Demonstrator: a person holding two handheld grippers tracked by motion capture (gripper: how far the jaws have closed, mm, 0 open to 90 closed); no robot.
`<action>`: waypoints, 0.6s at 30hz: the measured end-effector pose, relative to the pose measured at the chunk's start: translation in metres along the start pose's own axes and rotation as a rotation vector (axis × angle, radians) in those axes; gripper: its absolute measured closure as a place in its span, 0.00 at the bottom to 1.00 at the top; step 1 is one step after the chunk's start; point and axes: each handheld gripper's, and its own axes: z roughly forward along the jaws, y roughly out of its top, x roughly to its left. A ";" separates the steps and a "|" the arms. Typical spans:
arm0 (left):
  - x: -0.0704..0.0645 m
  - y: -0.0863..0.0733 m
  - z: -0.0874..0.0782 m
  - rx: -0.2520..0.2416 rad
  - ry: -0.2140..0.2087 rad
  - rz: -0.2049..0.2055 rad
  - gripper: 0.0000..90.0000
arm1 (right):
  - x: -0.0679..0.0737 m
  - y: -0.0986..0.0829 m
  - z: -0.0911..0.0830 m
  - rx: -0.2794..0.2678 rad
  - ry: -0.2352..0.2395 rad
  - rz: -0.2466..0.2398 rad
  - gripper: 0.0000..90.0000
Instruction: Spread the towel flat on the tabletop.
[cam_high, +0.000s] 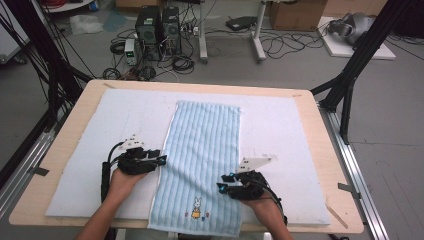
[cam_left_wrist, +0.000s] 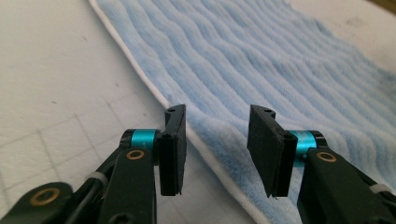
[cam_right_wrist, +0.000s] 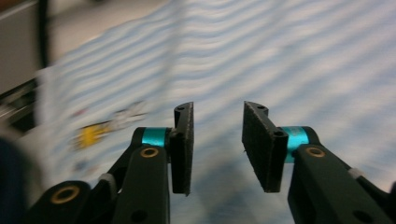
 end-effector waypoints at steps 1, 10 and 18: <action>-0.001 0.000 0.003 0.014 0.005 0.003 0.65 | -0.004 -0.001 -0.002 0.001 -0.028 0.021 0.69; -0.008 -0.002 0.002 0.086 0.062 0.042 0.97 | -0.020 -0.002 -0.005 -0.029 -0.247 0.074 0.69; -0.007 -0.014 -0.018 0.081 0.053 0.017 0.97 | -0.038 0.003 0.001 -0.038 -0.328 0.116 0.69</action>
